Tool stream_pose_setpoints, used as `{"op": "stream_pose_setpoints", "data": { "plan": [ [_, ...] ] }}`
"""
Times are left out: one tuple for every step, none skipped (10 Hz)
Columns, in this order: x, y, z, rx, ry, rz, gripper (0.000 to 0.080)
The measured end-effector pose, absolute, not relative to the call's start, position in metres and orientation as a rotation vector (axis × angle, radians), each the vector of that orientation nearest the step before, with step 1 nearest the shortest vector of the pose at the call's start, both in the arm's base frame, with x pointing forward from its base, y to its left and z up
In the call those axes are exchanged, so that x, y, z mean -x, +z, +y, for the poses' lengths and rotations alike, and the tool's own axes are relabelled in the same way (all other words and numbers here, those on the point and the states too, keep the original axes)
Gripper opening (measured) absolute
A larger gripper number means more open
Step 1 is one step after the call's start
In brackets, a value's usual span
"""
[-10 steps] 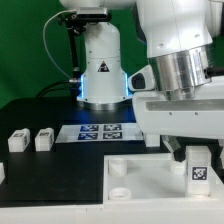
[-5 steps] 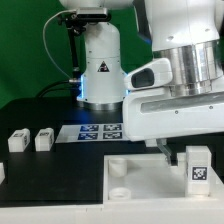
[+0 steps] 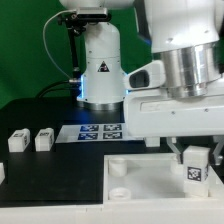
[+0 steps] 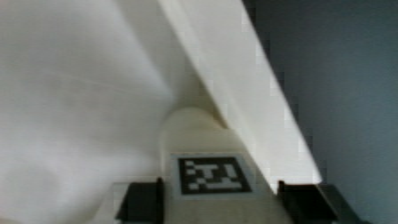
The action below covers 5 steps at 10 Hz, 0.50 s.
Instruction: Assemble one leg
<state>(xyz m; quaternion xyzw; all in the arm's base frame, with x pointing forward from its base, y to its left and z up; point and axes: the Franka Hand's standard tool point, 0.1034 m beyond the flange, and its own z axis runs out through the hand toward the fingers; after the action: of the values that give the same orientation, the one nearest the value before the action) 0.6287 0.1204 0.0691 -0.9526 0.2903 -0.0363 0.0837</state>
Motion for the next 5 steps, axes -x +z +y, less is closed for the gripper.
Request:
{"op": "stream_pose_setpoints", "data": {
  "plan": [
    [-0.6292, 0.0693, 0.1206, 2.751, -0.089, 1.084, 0.0303],
    [-0.6297, 0.0694, 0.1203, 2.607, -0.074, 1.336, 0.0303],
    [-0.6287, 0.0689, 0.1215, 2.455, -0.087, 1.542, 0.0303],
    [-0.6289, 0.069, 0.1226, 2.271, -0.053, 1.755, 0.0303],
    [-0.629, 0.0693, 0.1247, 2.084, -0.004, 1.942, 0.03]
  ]
}}
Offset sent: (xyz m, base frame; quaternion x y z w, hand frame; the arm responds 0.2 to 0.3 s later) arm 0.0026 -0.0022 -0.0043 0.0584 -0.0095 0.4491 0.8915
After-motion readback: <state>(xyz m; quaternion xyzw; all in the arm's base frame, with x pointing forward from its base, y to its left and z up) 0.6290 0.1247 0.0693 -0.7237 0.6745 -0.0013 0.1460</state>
